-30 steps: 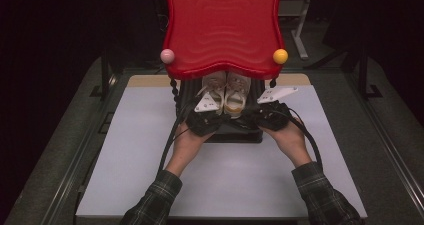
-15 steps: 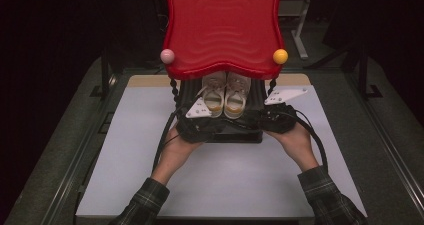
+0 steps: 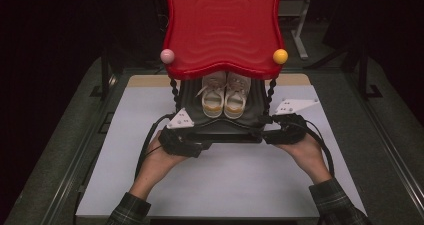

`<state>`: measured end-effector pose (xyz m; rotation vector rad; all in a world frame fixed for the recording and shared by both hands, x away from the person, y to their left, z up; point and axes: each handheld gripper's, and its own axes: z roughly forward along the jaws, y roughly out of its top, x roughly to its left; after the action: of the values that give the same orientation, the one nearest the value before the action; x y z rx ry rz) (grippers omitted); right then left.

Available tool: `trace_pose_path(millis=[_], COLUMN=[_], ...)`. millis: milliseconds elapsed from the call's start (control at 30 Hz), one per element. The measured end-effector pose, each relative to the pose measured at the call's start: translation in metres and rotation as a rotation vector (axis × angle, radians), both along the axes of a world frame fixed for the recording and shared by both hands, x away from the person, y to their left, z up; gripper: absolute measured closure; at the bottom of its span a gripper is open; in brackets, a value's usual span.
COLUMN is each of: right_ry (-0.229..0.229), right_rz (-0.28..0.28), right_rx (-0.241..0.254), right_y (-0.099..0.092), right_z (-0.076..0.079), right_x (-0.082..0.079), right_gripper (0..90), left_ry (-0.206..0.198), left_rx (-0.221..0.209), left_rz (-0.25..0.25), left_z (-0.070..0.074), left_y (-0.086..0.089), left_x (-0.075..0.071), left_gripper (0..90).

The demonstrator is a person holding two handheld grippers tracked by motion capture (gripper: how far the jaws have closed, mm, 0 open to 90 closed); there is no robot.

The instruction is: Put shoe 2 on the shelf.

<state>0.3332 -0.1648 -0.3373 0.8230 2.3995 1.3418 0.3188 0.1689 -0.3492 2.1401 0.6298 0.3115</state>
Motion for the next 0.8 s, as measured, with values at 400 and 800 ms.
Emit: trace_pose_path(millis=[400,800], right_ry=[0.061,0.09], right_rz=[-0.064,-0.202], right_rx=[-0.001,-0.045], right_y=[-0.042,-0.078], right_z=[-0.028,-0.061], right_x=[-0.026,-0.048], right_gripper=[34.9,18.2], left_ry=[0.024,0.041], left_rx=[0.028,0.066], left_rz=[0.081,0.155], left_z=[-0.022,-0.056], left_y=[0.049,0.102], left_x=[-0.03,-0.054], left_gripper=[19.5,17.4])
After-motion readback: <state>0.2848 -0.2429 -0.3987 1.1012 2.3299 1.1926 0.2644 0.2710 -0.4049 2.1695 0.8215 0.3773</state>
